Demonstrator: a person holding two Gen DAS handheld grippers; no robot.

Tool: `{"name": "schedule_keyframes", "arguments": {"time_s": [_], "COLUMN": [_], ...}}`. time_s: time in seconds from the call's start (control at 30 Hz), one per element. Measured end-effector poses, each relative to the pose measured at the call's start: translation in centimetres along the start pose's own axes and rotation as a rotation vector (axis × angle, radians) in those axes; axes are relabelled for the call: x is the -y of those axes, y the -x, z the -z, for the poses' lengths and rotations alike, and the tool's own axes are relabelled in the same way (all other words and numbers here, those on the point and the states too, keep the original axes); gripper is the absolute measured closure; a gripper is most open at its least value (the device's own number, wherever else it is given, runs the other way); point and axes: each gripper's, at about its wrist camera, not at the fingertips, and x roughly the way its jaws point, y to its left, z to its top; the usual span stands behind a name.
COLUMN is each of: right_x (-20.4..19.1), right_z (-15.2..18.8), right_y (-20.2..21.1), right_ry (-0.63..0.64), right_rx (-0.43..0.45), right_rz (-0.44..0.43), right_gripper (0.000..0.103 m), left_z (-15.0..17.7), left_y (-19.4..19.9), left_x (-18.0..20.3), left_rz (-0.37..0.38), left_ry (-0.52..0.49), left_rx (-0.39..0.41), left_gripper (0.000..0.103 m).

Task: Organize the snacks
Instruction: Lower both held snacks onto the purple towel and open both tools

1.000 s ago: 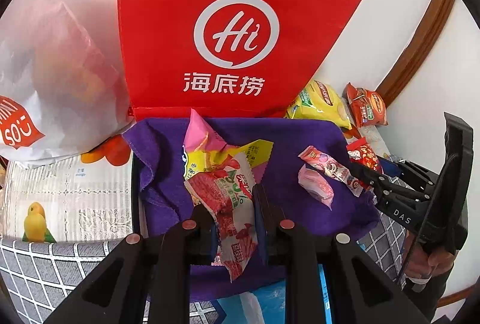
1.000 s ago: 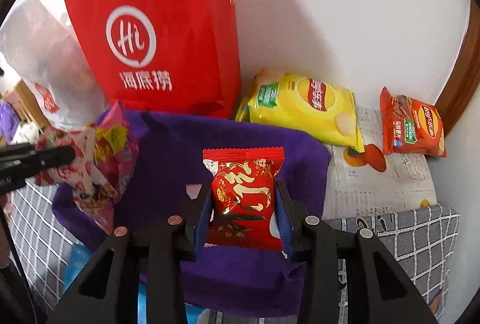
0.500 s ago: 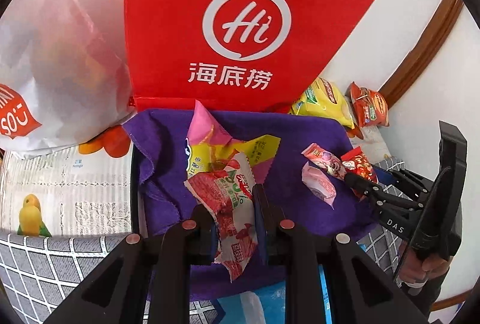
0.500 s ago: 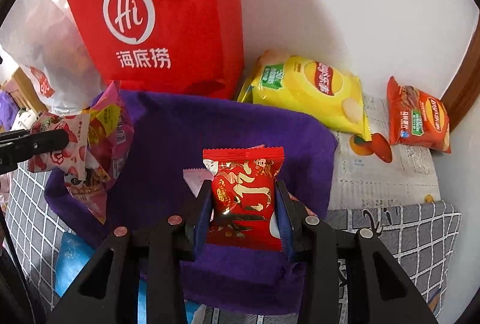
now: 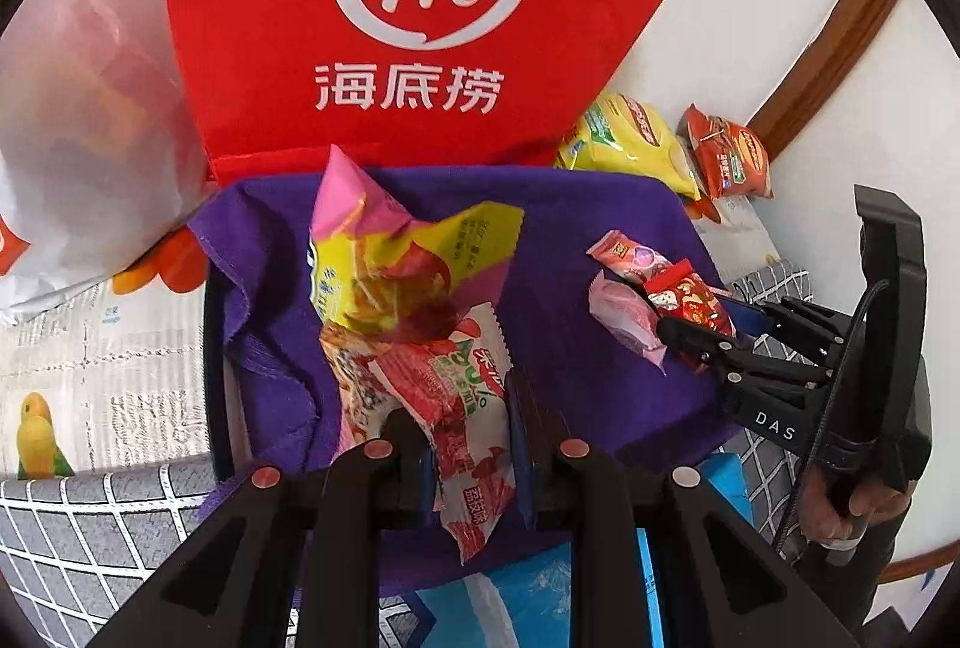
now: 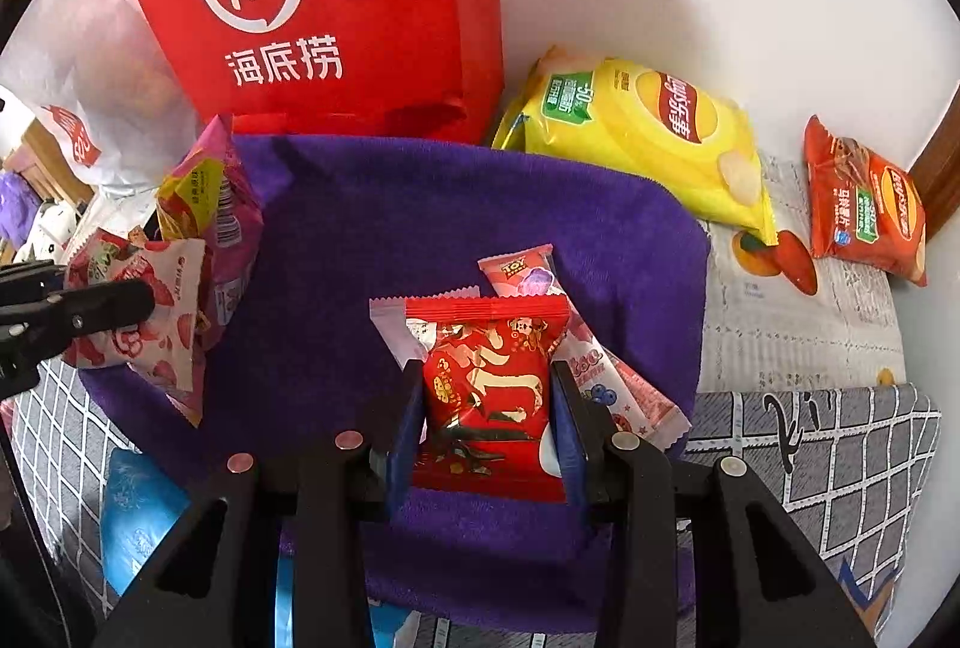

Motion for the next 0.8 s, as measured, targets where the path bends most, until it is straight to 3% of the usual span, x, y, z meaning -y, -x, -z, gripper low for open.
{"name": "schedule_keyframes", "arguments": {"time_s": [0.3,0.4,0.73,0.8], "right_x": [-0.1,-0.2,0.5,0.5], "right_z": [-0.2,-0.4,-0.6,-0.7], "right_y": [-0.8,-0.8,2.3,2.8], "right_ry": [-0.006,-0.001,-0.050,-0.064], "right_rx": [-0.026,-0.024,0.053,0.068], "right_rz": [-0.004,0.009,-0.002,-0.012], "right_gripper": [0.061,0.050,0.040,0.039], "left_z": [0.2,0.2,0.2,0.1], "left_y": [-0.8,-1.0,-1.3,-1.1], "left_x": [0.6,0.5,0.7,1.1], "left_rz": [-0.006,-0.005,-0.009,0.000], "left_ry": [-0.012,-0.006,-0.013,-0.023], "left_rx": [-0.030,-0.036,-0.040,-0.040], "left_gripper": [0.084,0.083,0.083,0.073]}}
